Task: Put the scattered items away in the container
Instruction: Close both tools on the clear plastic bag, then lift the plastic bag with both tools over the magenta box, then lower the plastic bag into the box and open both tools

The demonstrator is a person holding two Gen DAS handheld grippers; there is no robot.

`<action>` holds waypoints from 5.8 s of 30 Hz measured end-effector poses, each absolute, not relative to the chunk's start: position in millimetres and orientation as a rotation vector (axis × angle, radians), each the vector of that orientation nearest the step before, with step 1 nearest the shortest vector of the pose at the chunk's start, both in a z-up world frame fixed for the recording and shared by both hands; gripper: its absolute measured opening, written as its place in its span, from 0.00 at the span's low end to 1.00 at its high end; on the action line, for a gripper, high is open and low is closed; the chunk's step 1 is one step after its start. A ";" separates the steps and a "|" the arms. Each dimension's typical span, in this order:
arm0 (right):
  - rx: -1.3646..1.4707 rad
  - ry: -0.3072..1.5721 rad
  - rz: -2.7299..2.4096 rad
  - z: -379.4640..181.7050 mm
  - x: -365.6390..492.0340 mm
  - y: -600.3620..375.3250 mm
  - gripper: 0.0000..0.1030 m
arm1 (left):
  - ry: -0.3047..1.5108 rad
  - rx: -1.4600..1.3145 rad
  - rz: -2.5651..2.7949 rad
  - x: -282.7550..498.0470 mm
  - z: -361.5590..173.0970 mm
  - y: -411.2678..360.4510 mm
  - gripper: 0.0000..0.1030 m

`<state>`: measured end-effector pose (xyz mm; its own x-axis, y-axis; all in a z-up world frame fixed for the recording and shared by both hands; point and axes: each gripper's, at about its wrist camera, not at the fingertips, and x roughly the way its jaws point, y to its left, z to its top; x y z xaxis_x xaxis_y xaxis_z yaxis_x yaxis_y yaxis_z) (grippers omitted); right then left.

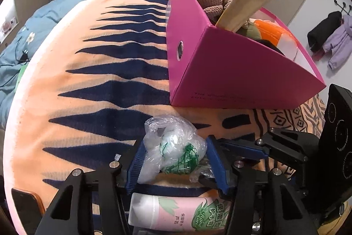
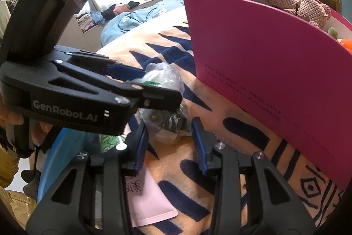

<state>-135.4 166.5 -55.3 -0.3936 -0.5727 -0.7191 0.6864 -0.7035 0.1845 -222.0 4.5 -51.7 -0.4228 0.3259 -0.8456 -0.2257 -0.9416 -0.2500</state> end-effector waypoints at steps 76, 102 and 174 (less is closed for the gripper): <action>0.946 0.160 -2.166 -59.5 -125.1 199.6 0.21 | -0.130 -1.339 2.221 -196.6 -37.8 8.1 0.36; 0.749 0.156 -2.332 16.4 -87.3 274.0 0.19 | -0.022 -1.091 2.159 -176.3 36.5 85.4 0.36; 0.907 0.149 -2.609 13.7 -174.1 360.0 0.17 | -0.017 -1.270 2.074 -297.4 5.3 213.1 0.35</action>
